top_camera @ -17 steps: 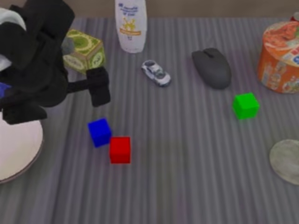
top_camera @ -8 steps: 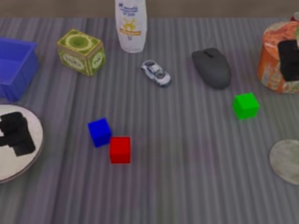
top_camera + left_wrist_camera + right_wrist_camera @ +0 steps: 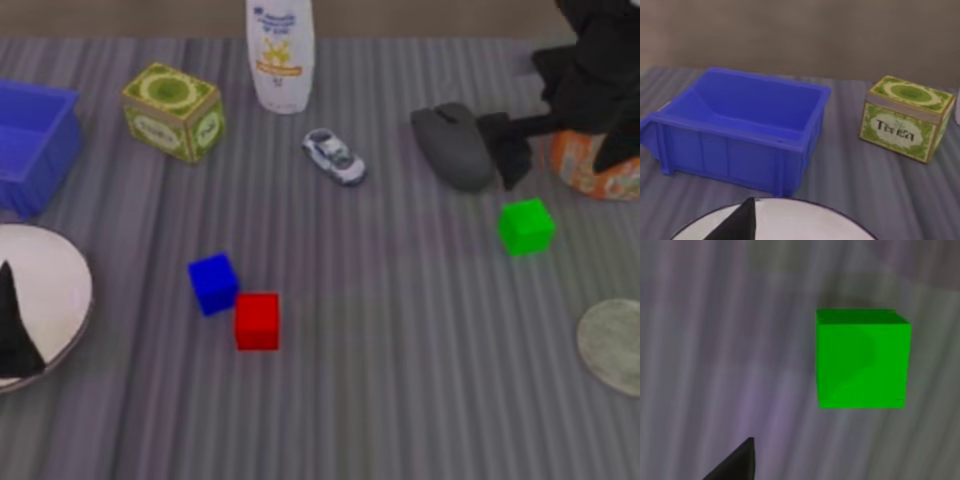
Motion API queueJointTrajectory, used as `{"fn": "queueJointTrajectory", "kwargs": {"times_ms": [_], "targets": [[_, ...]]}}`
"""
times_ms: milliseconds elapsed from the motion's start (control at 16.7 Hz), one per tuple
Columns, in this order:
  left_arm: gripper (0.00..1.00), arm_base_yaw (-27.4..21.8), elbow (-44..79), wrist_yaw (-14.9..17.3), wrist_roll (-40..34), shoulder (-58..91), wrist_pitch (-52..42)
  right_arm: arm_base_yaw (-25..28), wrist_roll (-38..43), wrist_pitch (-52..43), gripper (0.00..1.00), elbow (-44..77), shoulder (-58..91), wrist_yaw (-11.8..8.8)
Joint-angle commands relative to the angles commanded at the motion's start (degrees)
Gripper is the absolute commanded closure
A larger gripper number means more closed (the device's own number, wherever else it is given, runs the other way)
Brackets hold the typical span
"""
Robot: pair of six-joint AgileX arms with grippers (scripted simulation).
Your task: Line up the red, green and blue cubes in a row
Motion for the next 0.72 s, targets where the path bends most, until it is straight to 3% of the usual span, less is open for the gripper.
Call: {"fn": "queueJointTrajectory", "kwargs": {"times_ms": [240,720], "targets": [[0.00,1.06,-3.41,0.40,3.70,-6.43,4.64,0.73,0.17,-3.80,0.00,6.11,7.04,0.13],[0.00,1.10,-3.54,0.42,3.87,-6.72,4.85,0.62,0.04,-1.51,0.00,4.12,7.78,0.15]]}}
